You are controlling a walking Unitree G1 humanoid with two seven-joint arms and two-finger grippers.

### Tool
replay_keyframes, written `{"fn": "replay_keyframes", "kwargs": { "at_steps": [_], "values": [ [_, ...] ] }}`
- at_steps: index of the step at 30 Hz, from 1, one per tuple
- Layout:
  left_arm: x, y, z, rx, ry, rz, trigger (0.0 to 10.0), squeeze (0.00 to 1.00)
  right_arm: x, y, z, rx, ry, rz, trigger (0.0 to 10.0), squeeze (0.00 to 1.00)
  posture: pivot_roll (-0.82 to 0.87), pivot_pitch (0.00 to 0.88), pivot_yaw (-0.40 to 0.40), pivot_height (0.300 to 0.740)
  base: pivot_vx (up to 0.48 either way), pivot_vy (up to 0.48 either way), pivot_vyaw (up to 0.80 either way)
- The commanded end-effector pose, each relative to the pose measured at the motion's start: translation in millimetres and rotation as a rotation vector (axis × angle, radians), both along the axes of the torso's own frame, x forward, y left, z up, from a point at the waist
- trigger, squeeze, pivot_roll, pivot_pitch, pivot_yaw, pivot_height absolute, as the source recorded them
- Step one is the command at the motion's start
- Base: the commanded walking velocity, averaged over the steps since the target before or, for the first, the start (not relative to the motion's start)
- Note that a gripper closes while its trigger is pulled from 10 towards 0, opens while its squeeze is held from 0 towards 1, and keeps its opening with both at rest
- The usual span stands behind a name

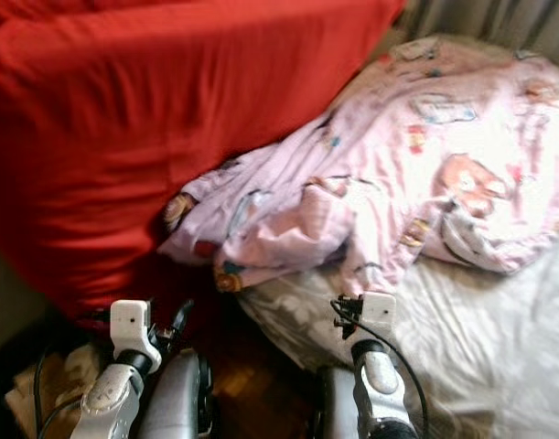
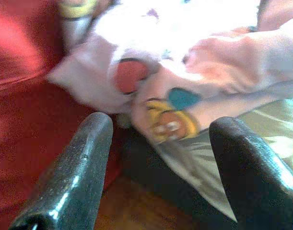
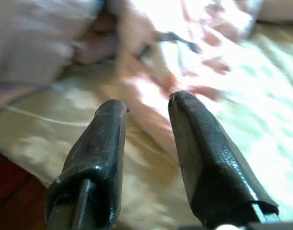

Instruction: Clean up the room

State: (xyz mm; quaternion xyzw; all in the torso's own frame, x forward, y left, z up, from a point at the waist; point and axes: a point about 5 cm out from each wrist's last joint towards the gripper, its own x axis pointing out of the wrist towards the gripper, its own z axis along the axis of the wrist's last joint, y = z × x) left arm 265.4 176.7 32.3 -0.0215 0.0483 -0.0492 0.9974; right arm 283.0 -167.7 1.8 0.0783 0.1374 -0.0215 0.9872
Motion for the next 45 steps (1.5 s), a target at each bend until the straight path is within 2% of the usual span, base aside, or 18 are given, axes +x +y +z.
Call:
{"fn": "replay_keyframes", "kwargs": {
  "at_steps": [1,24,37,45],
  "values": [
    [-2.3,-0.9,-2,-0.010,0.010,-0.001,10.0,0.00,-4.6,-3.2,-4,0.000,0.014,-0.019,10.0,0.00,0.08,0.208,0.001,0.596,0.000,0.000,0.00],
    [-0.3,-1.5,0,-0.012,0.003,-0.007,10.0,0.00,1.2,10.5,-1,0.013,0.010,0.074,10.0,0.00,0.08,0.207,0.002,0.596,0.323,0.000,0.00],
    [-2.4,-1.9,0,-0.007,0.002,-0.019,10.0,0.00,12.2,-0.3,5,0.005,0.042,0.013,10.0,0.00,0.08,0.227,0.012,0.596,0.463,0.000,0.00],
    [-4.1,-1.4,2,0.000,0.000,-0.024,10.0,0.00,17.1,-13.1,6,0.007,0.096,-0.055,10.0,0.00,0.10,0.244,0.024,0.596,0.073,0.000,0.00]
  ]
}}
